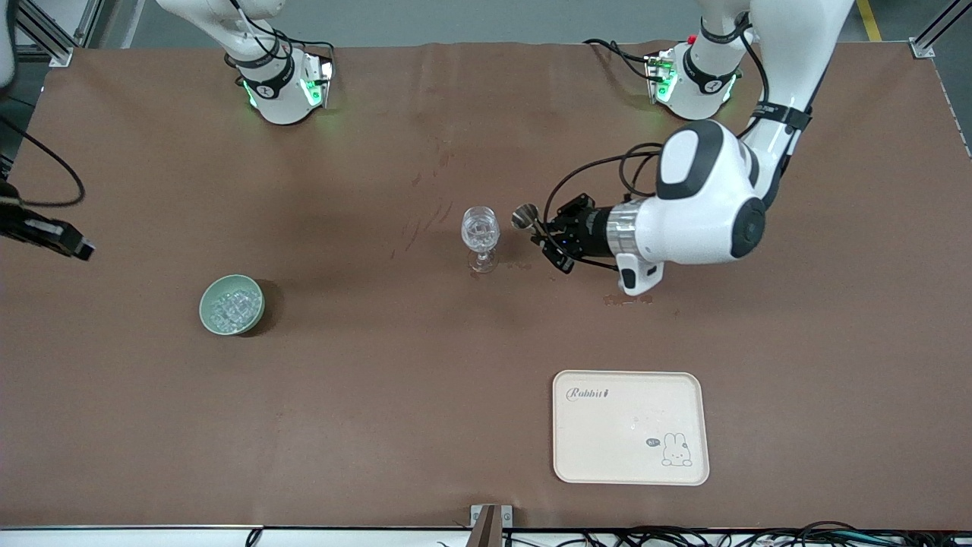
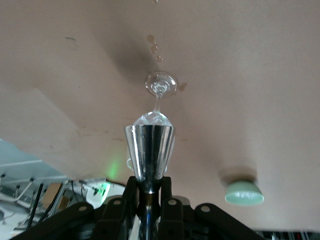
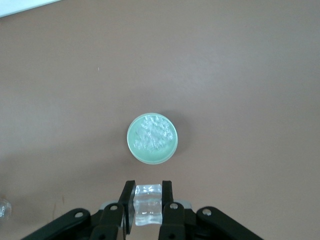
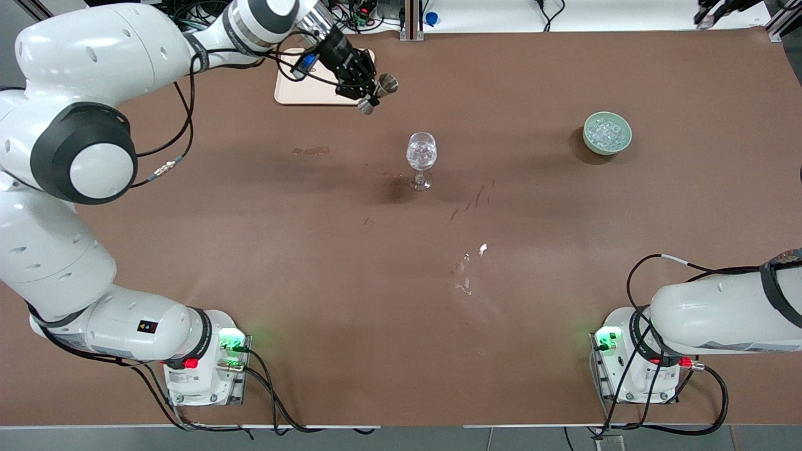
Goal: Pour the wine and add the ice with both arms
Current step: 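Tilt the jigger over the wine glass with the left gripper to pour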
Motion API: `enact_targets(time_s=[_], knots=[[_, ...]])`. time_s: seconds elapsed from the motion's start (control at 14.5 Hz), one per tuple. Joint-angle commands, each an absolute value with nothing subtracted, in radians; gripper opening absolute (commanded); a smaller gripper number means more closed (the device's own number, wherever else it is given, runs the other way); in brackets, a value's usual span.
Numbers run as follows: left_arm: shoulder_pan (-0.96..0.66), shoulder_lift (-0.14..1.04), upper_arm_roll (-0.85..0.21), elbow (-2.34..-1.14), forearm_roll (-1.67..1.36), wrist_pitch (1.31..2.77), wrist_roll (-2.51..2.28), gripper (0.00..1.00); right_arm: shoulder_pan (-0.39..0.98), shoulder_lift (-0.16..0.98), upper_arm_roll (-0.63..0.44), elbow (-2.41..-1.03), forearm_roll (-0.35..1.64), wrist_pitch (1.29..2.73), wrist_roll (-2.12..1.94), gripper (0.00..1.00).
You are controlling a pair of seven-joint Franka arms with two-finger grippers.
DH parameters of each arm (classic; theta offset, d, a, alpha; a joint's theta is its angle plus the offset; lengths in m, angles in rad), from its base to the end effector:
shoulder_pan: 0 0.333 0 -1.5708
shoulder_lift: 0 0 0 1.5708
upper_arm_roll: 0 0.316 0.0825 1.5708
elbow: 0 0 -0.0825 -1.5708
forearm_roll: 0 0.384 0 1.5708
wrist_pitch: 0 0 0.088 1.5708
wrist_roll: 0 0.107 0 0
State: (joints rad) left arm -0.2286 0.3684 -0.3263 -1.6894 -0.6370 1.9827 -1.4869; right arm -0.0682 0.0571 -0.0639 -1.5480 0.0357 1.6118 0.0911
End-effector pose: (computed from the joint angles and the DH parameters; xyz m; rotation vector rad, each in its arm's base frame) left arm 0.5471 -0.3579 0.4044 2.2046 1.5632 -0.8751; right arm 0.5713 -0.0711 0.6068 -3.0901 0.3482 -0.0116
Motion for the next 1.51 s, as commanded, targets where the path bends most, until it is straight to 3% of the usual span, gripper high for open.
enact_targets(time_s=[0.0,0.41,1.45], knots=[[-0.287,0.356,-0.322,-1.677,-0.540,2.017,-1.615,0.00,-0.075,0.067,-0.063,-1.456,0.017,1.528,0.060,0.00],[-0.380,0.390,-0.321,-1.621,-0.312,2.020,-1.856,0.00,-0.077,0.067,-0.072,-1.456,0.020,1.513,0.040,0.00],[-0.500,0.425,-0.321,-1.625,-0.023,2.039,-2.063,0.00,-0.075,0.067,-0.072,-1.460,0.031,1.509,0.040,0.00]])
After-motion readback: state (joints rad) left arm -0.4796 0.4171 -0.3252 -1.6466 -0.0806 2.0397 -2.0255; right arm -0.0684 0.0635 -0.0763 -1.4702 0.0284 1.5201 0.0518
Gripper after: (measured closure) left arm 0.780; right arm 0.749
